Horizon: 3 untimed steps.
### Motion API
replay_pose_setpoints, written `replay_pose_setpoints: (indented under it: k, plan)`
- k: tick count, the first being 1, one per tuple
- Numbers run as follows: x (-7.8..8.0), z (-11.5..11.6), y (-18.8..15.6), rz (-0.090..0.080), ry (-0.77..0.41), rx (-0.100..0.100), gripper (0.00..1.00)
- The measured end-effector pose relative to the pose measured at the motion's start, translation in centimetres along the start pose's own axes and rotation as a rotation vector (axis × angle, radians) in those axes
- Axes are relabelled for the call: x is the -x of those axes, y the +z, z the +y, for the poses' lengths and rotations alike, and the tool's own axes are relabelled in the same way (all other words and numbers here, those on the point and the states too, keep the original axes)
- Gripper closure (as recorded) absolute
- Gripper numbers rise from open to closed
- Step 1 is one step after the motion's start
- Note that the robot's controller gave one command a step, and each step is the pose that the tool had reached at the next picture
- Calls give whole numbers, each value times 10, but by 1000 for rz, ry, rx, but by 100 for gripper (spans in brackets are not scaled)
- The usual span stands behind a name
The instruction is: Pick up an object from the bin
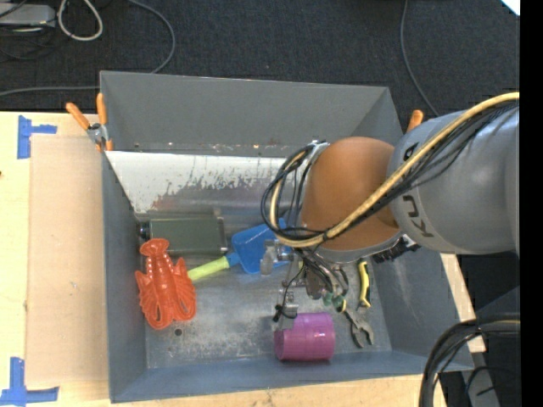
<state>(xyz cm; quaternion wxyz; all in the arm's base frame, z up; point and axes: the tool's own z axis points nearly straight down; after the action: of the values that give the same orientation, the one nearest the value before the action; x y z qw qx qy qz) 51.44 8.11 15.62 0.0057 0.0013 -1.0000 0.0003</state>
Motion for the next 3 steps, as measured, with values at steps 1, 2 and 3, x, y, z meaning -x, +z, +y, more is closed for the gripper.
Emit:
replay_pose_setpoints:
  k: [1,2,3]
  plan:
    - [2,-1,-4,-8,5,1,0]
    - [102,15,89,-3,-105,0,0]
    - [102,14,33,-14,-187,1,0]
